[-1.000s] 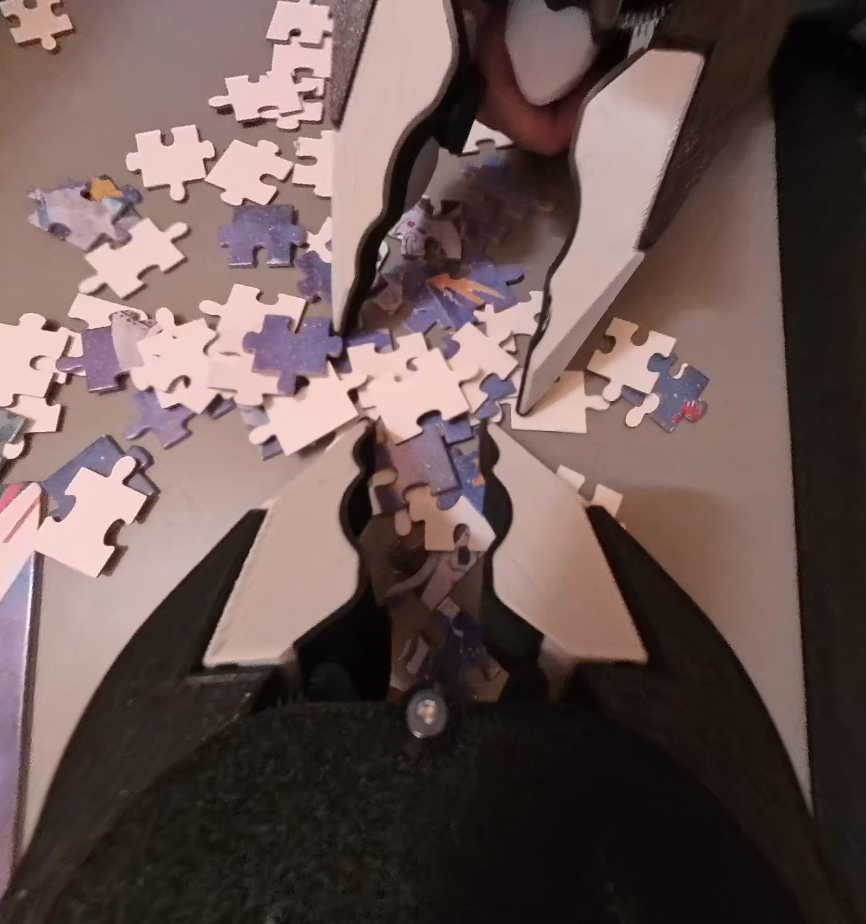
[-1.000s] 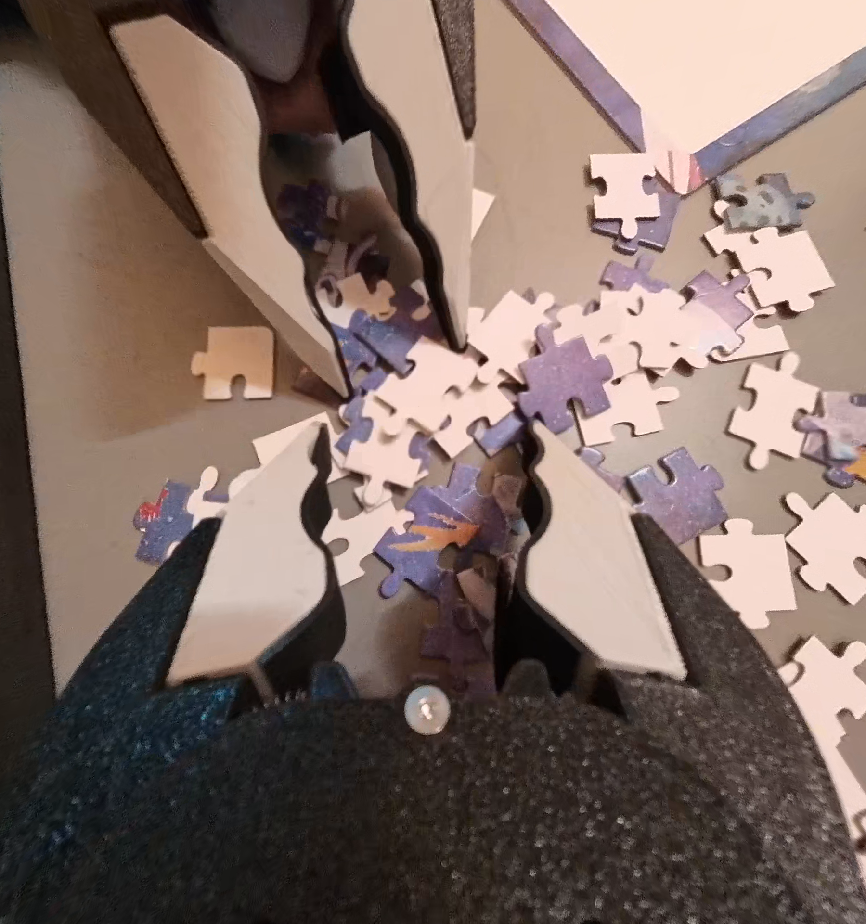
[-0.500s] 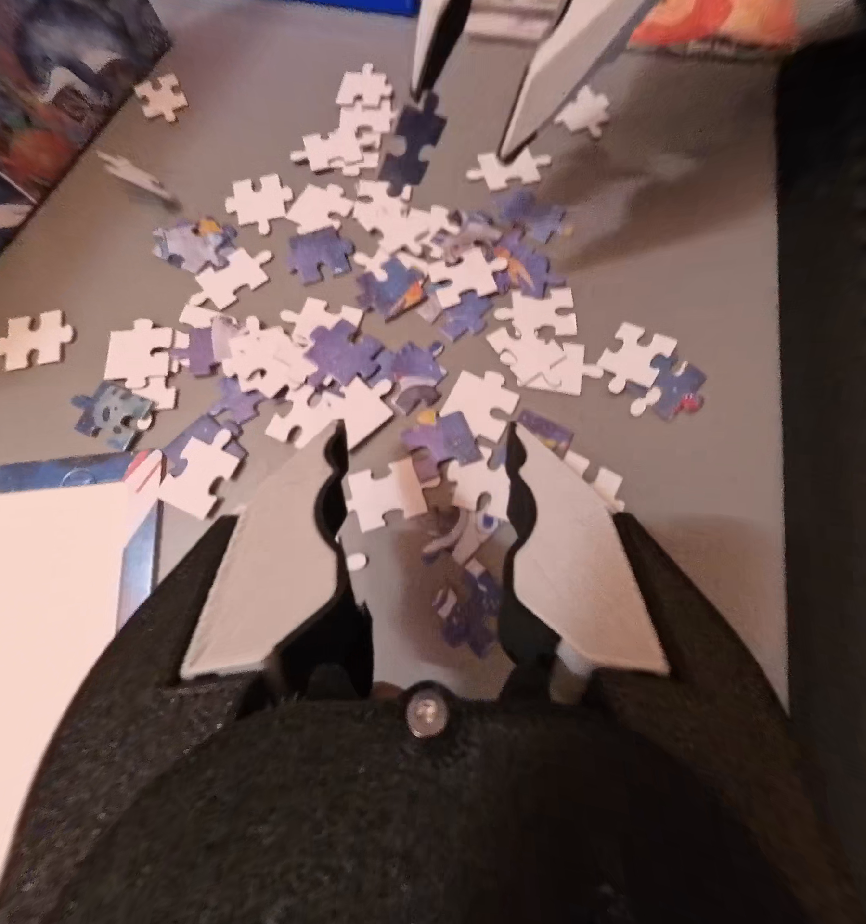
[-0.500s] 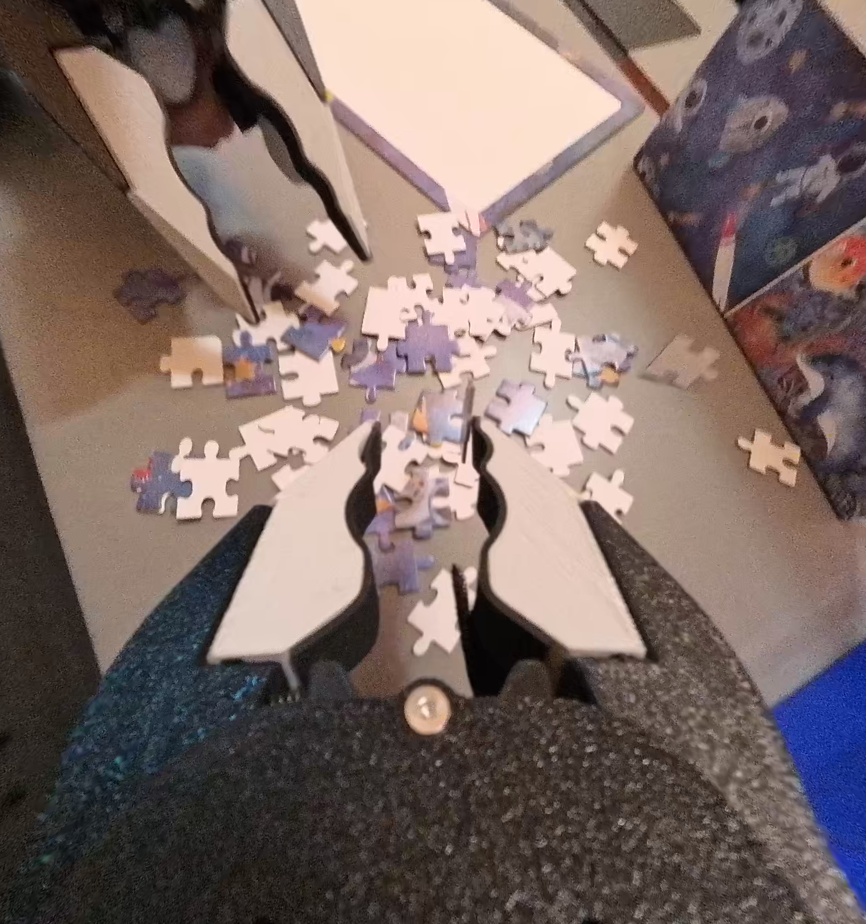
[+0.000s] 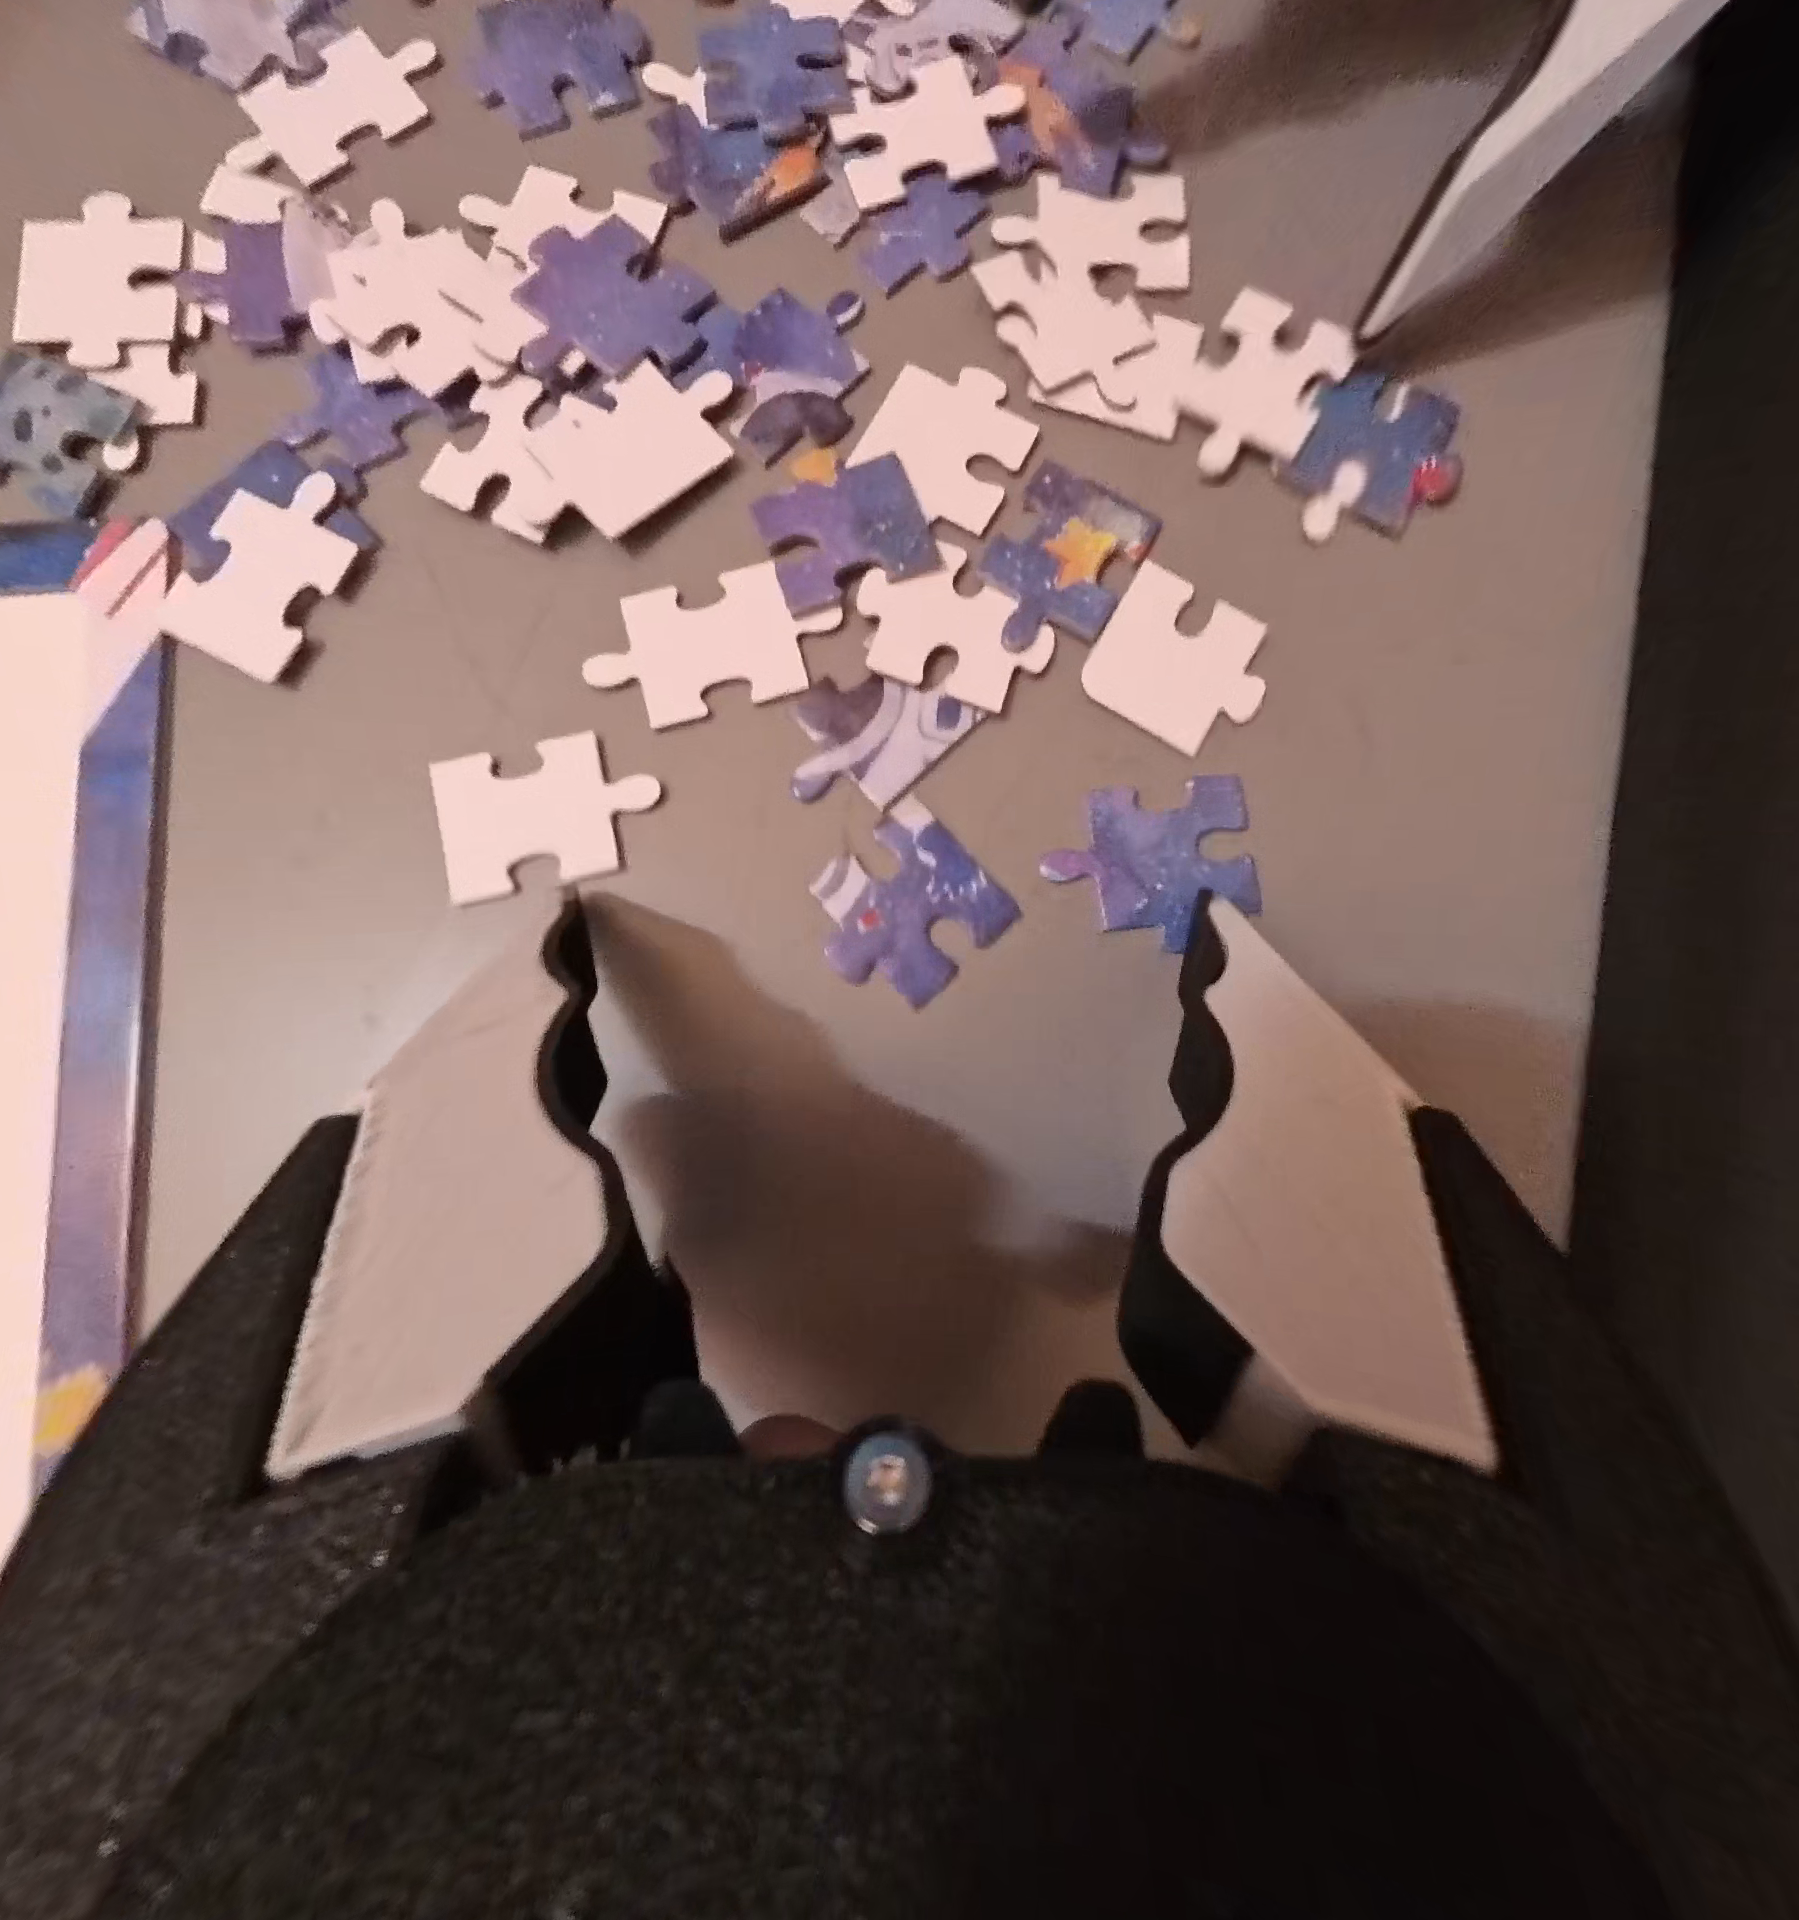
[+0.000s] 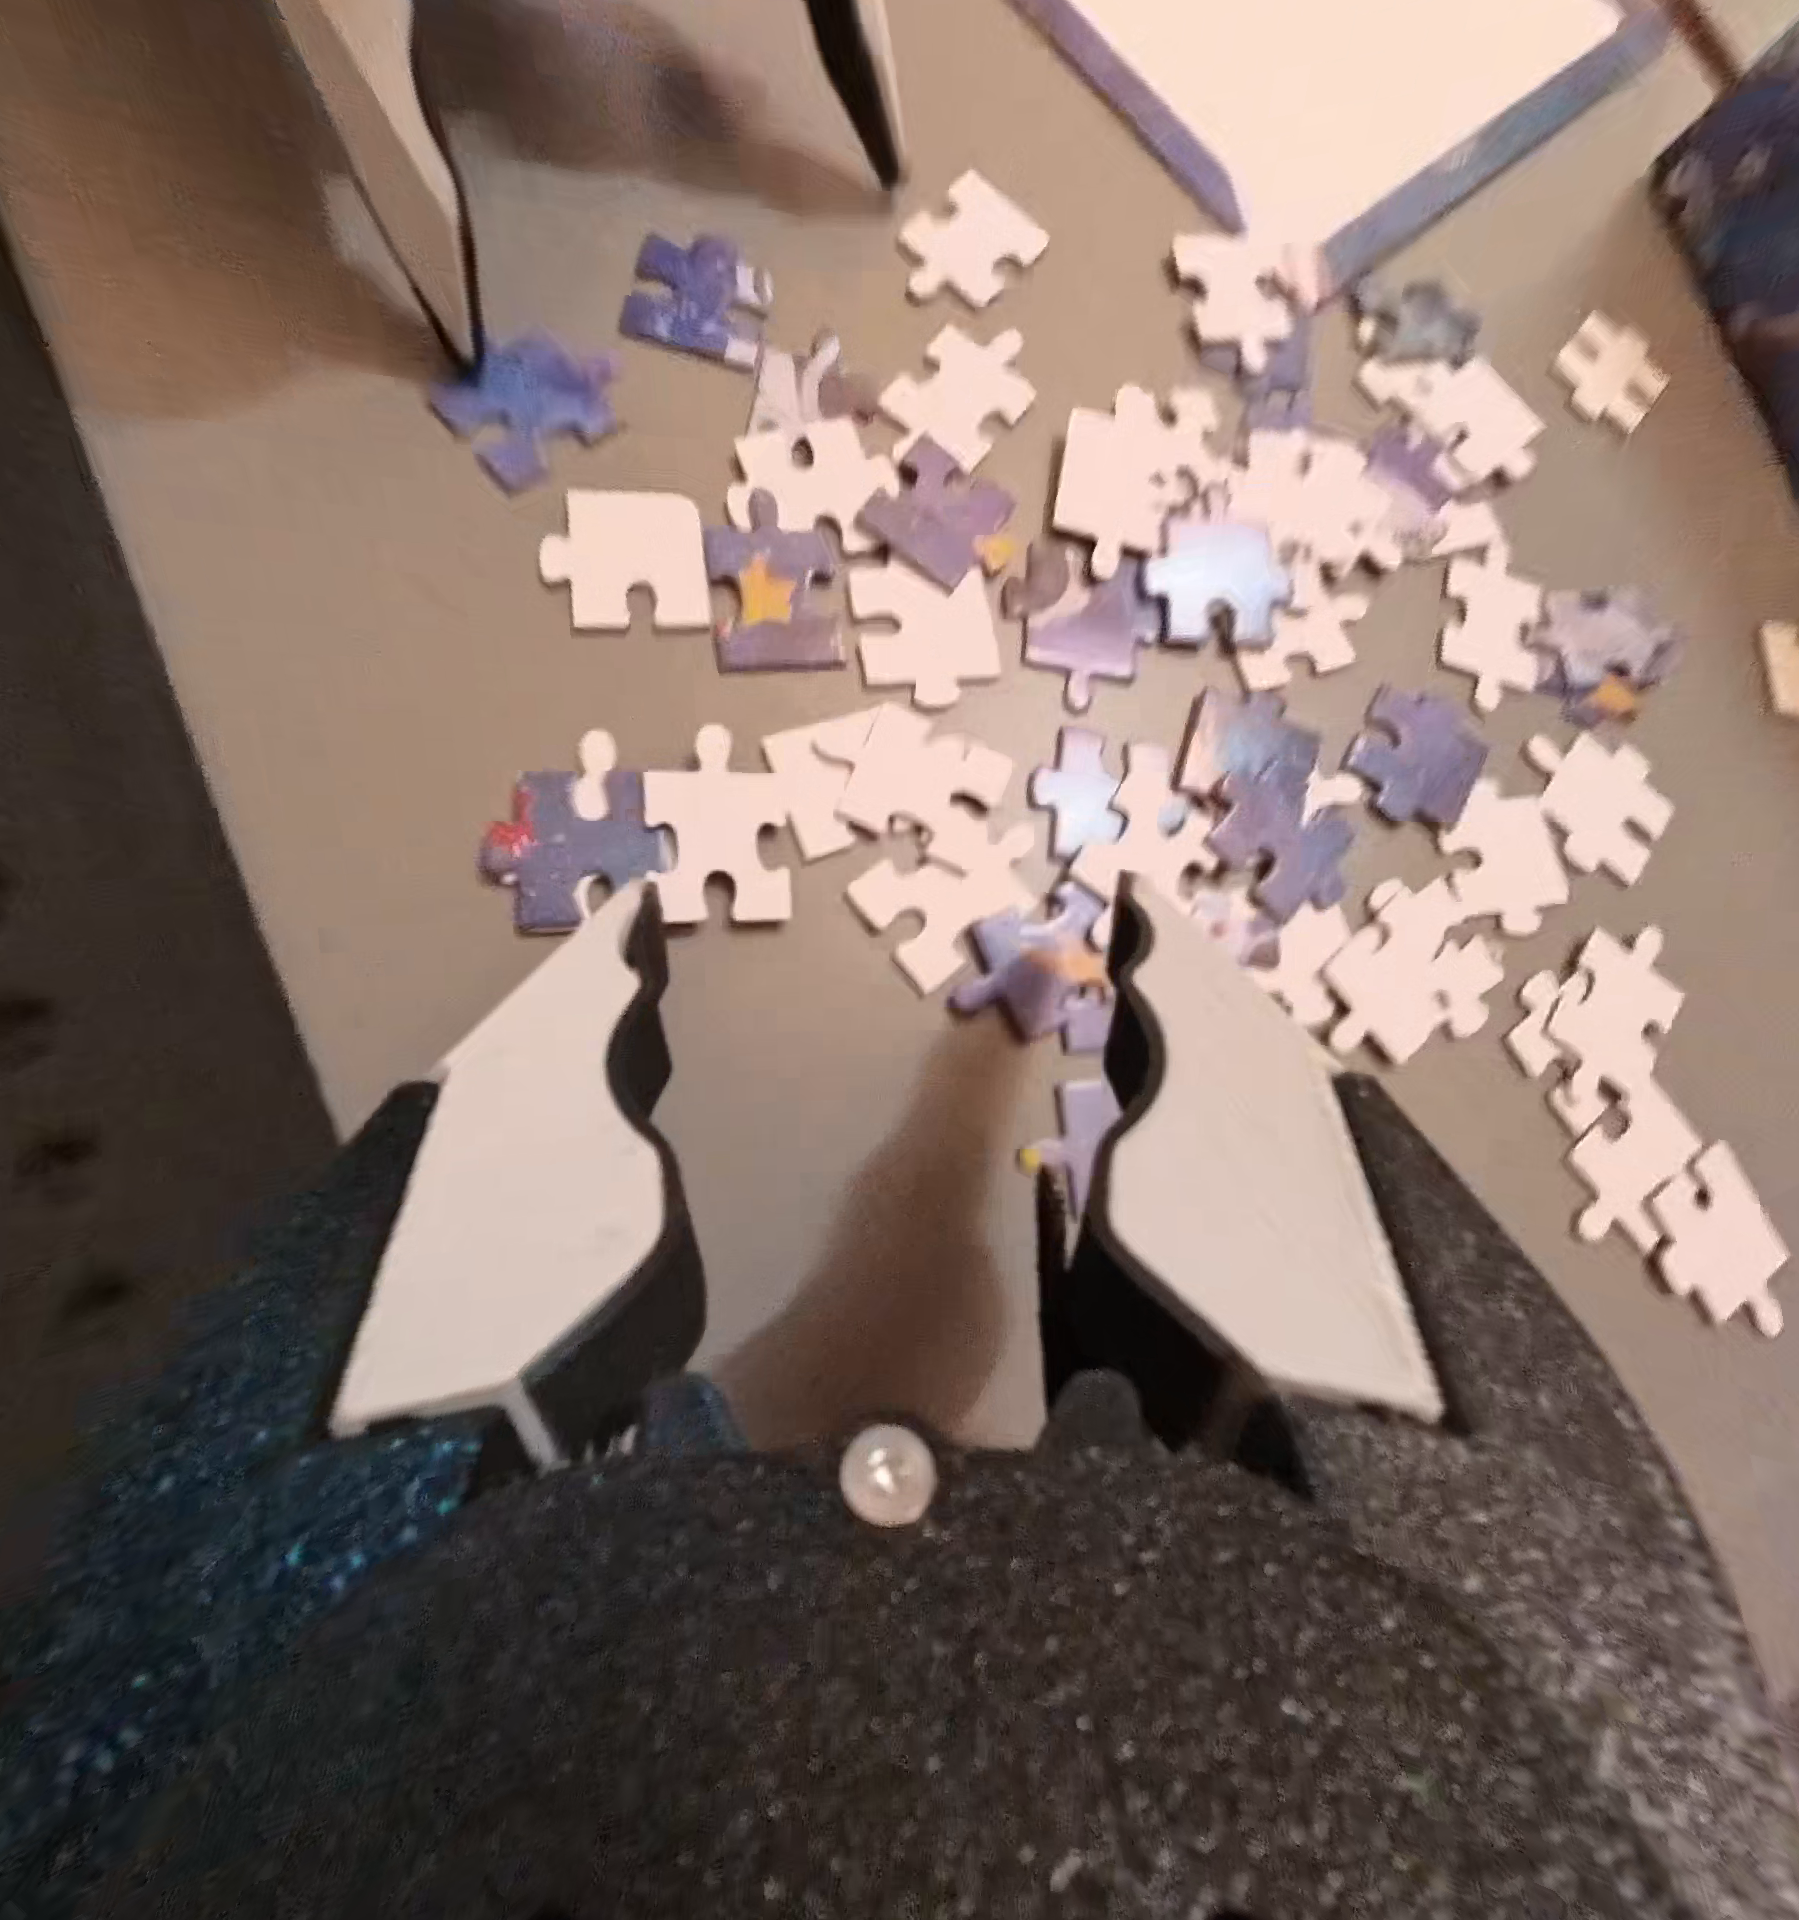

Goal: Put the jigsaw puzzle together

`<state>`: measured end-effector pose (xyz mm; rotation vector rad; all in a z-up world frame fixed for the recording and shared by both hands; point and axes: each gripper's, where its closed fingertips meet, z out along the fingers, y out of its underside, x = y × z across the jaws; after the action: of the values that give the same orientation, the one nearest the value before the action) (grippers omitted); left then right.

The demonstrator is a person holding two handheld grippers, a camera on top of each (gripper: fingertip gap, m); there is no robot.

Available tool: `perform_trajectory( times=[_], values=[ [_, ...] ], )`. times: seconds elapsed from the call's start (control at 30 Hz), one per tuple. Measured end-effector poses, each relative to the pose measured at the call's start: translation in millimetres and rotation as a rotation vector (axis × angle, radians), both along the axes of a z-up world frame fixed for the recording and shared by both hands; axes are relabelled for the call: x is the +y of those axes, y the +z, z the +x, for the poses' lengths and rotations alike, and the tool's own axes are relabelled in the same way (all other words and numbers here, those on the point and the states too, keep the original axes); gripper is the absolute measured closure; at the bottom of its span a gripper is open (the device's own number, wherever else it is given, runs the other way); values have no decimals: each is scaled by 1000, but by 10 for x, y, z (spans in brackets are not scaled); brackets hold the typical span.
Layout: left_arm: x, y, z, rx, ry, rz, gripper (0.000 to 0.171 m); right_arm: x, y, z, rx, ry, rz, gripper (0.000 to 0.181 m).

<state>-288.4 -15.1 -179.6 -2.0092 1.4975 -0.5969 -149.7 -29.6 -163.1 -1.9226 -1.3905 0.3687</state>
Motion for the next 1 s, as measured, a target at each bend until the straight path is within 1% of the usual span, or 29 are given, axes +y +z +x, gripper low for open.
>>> perform_trajectory(
  times=[0.03, 0.07, 0.1, 0.13, 0.17, 0.2, 0.23, 0.27, 0.3, 0.33, 0.37, 0.4, 0.43, 0.47, 0.5, 0.53, 0.57, 0.63, 0.7, 0.73, 0.77, 0.8, 0.87, 0.93, 0.97, 1.0],
  values=[
    [50, 7, 81, -5, 2, 17, 58, 97, 31, -34, 9, 2, 38, 108],
    [112, 20, 157, -6, 8, 42, 58, 245, 38, -2, -8, -24, 77, 116],
    [193, 43, 227, -6, 16, 82, 58, 422, 46, 73, -42, -74, 114, 115],
    [299, 76, 284, -4, 40, 132, 62, 560, 76, 126, -53, -112, 131, 106],
    [386, 115, 321, 1, 70, 169, 69, 621, 126, 140, -31, -125, 116, 98],
    [430, 172, 347, -7, 91, 187, 70, 619, 195, 146, 1, -122, 86, 97],
    [417, 243, 359, -36, 94, 181, 70, 599, 281, 185, 33, -121, 69, 100],
    [363, 309, 345, -73, 89, 150, 74, 563, 369, 263, 60, -126, 63, 100],
    [275, 349, 302, -105, 76, 96, 81, 497, 442, 358, 90, -128, 51, 101],
    [176, 371, 245, -133, 55, 41, 96, 396, 479, 458, 122, -128, 14, 106],
    [57, 387, 205, -166, 18, -8, 110, 260, 463, 542, 148, -119, -52, 104],
    [-51, 388, 188, -190, -13, -49, 113, 141, 413, 608, 166, -125, -121, 87],
    [-142, 382, 211, -205, -39, -82, 113, 55, 338, 658, 161, -148, -178, 77],
    [-244, 390, 284, -220, -80, -103, 116, 5, 246, 732, 117, -176, -197, 76],
    [-373, 417, 402, -242, -141, -115, 131, 0, 158, 838, 61, -216, -178, 76],
    [-524, 444, 552, -266, -207, -129, 150, 8, 84, 957, 12, -254, -152, 80],
    [-671, 444, 706, -275, -264, -148, 157, 33, 37, 1082, -18, -305, -136, 88],
    [-861, 301, 930, -202, -345, -155, 163, 27, 13, 1239, 26, -393, -182, 108],
    [-871, 119, 1057, -113, -365, -90, 164, -28, 6, 1323, 99, -464, -273, 124],
    [-847, 92, 1114, -111, -354, -62, 171, -46, 2, 1374, 116, -495, -291, 135],
    [-800, 84, 1147, -108, -330, -45, 171, -30, 4, 1440, 121, -528, -264, 142],
    [-712, 85, 1152, -102, -293, -22, 171, 7, 17, 1495, 122, -558, -215, 145],
    [-455, 80, 1080, -74, -201, 56, 171, 79, -6, 1543, 93, -600, -168, 155],
    [-226, 106, 978, -75, -104, 102, 170, 140, -109, 1508, 26, -601, -173, 156],
    [-142, 143, 930, -94, -52, 98, 170, 198, -103, 1432, 27, -586, -154, 159],
    [-133, 193, 891, -123, -37, 68, 170, 243, -104, 1334, 22, -563, -148, 164]
  ],
)
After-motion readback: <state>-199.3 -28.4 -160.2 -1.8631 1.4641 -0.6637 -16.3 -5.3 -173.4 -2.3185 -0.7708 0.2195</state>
